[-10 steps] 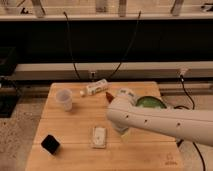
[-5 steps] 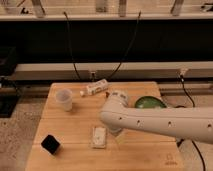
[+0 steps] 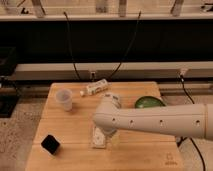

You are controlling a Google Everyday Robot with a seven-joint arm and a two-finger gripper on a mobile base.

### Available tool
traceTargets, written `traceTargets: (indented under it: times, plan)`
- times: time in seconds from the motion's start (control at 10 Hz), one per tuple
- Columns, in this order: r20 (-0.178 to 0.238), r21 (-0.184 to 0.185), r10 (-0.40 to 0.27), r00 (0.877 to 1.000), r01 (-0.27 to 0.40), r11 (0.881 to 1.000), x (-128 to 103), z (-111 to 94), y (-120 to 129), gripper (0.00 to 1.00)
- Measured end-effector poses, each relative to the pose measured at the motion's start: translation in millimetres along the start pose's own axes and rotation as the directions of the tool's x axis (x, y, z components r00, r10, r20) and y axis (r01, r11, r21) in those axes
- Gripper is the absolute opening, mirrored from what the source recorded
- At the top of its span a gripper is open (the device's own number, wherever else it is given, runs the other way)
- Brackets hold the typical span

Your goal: Knock the eraser over

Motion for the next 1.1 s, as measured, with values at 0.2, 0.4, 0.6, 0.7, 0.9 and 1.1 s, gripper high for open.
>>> traceTargets:
  times: [0.2,0.4,0.6,0.7,0.9,1.1]
  plan:
    - [0.003,0.000,-0.034,0.999,0.034,0.999,-13,3,-10,0.43]
    - [0.006,0.000,-0.057,0.998,0.057,0.998,-18,6,-13,0.21]
    - [0.010,0.004,-0.076,0.997,0.076,0.997,-23,9,-15,0.05]
    - [0.014,0.009,-0.098,0.995,0.098,0.995,-34,10,-23,0.02]
    - [0.014,0.013,-0.136,0.991,0.136,0.991,-52,12,-32,0.02]
    - [0.010,0.011,-0.165,0.986,0.165,0.986,-58,13,-34,0.02]
